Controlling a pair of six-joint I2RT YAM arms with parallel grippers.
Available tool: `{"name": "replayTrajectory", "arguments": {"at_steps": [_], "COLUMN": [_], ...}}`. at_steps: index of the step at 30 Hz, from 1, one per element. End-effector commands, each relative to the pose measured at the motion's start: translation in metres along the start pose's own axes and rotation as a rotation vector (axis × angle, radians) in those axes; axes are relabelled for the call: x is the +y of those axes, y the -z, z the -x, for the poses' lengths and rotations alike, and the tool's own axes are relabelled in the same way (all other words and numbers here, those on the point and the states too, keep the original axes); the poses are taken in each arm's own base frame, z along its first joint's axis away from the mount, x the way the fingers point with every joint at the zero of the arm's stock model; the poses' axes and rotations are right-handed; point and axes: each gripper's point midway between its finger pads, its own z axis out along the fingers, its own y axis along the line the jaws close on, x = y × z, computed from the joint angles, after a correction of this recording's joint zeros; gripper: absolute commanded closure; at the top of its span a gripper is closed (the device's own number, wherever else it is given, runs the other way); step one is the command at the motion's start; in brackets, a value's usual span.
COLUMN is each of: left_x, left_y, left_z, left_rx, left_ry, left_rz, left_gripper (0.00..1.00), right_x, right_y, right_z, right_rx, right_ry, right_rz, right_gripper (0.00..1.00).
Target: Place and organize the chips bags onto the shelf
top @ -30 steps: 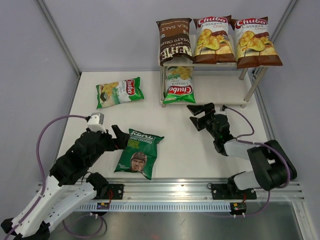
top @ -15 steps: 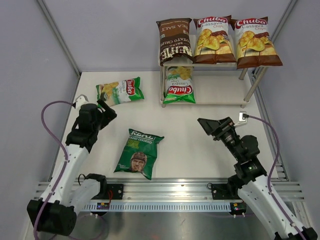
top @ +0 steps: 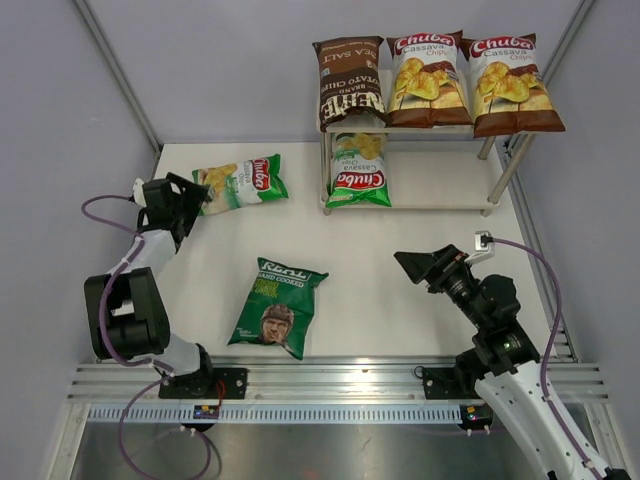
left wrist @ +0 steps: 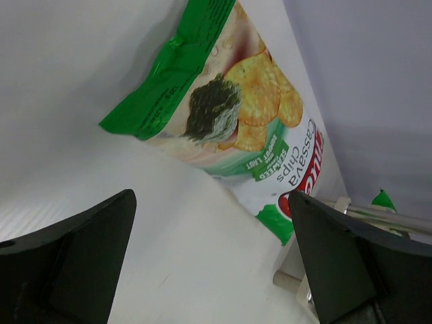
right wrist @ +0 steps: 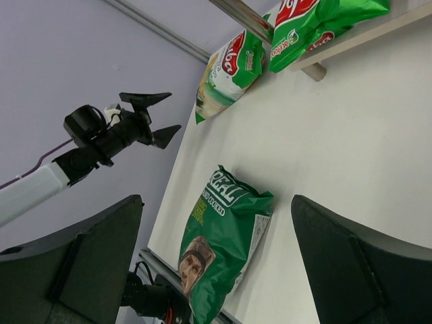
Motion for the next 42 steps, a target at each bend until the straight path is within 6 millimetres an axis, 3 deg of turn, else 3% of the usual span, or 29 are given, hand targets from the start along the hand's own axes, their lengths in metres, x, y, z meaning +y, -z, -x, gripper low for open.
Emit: {"name": "replayTrajectory", "arguments": {"at_steps": [1,4,13,20,34,36,40,42], "left_x": [-0.053,-0.04,-0.007,0.001,-0.005,-0.003,-0.011,-0.014], "left_y": [-0.01,-0.026,-0.068,-0.094,-0.132,-0.137,-0.137,-0.134], "left_z": [0.039,0.039,0.017,0.011,0.013,0.012,0.017,0.02], "left_rx": [-0.116,-0.135,-0.097,-0.11,-0.111,-0.112,-0.134,-0.147], "left_ry": [0.046,0.067,0.125,0.159,0.192,0.195,0.188,0.172], "left_rz": [-0.2,-0.161,-0.11,-0.148,-0.193,-0.195,-0.235,-0.256], "left_gripper": [0.01,0.01,0.01,0.01,0.01,0.05,0.4,0.48], "right_x": [0.029,0.04,0.038,0.037,0.03,0.029,0.029,0.027], "right_y": [0.002,0.009,0.028,0.03,0.018,0.017,0.015,0.014], "right_z": [0.007,0.014,0.027,0.03,0.027,0.026,0.029,0.029], "right_rx": [0.009,-0.014,-0.116,-0.137,-0.132,-0.131,-0.149,-0.151], "right_ry": [0.019,0.022,0.018,0.006,-0.03,-0.037,-0.043,-0.052], "right_rz": [0.101,0.134,0.109,0.112,0.104,0.101,0.109,0.108], "right_gripper": [0.0,0.0,0.01,0.01,0.01,0.01,0.01,0.01]}}
